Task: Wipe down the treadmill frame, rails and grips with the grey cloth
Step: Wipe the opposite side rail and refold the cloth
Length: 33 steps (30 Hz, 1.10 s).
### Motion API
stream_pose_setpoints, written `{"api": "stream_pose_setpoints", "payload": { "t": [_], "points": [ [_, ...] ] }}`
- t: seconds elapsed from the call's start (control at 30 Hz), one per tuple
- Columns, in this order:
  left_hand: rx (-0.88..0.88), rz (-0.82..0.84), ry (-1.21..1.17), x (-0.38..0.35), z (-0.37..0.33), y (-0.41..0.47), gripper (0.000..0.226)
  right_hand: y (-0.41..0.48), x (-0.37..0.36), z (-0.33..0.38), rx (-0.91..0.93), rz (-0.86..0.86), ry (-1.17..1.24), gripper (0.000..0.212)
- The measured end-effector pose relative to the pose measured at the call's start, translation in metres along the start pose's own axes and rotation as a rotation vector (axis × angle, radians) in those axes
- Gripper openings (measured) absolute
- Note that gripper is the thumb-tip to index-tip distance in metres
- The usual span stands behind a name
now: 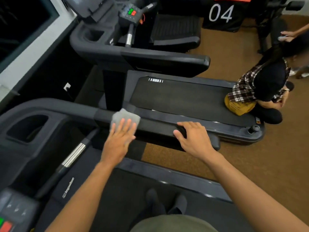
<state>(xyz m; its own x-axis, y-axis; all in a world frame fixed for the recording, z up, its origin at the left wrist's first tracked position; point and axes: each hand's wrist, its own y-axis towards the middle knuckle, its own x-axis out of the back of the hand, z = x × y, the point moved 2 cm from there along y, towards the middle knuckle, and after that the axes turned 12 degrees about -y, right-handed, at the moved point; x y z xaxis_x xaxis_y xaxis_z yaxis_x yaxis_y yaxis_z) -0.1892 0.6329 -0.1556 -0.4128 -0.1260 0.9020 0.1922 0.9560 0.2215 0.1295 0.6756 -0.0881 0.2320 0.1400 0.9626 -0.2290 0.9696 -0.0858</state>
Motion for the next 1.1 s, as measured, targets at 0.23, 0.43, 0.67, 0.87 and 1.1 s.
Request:
{"api": "stream_pose_setpoints", "payload": {
  "t": [0.23,0.43,0.67,0.87,1.1],
  "points": [
    [0.910,-0.380,-0.522,0.016,-0.008,0.012,0.059,0.002,-0.002,0.007,-0.003,0.013,0.040,0.048],
    [0.850,-0.244,-0.679,-0.051,-0.162,0.021,0.083,0.002,0.005,0.009,-0.007,-0.015,0.056,0.044],
    [0.459,0.564,-0.949,-0.085,-0.282,-0.015,0.033,0.000,0.012,0.015,0.049,-0.002,0.036,0.040],
    [0.789,0.231,-1.212,-0.038,-0.202,-0.006,0.034,0.002,0.012,0.011,-0.008,-0.023,0.066,0.034],
    [0.993,-0.464,-0.906,0.106,-0.030,0.004,0.040,0.015,0.025,0.005,-0.118,-0.013,0.134,0.046]
  ]
}}
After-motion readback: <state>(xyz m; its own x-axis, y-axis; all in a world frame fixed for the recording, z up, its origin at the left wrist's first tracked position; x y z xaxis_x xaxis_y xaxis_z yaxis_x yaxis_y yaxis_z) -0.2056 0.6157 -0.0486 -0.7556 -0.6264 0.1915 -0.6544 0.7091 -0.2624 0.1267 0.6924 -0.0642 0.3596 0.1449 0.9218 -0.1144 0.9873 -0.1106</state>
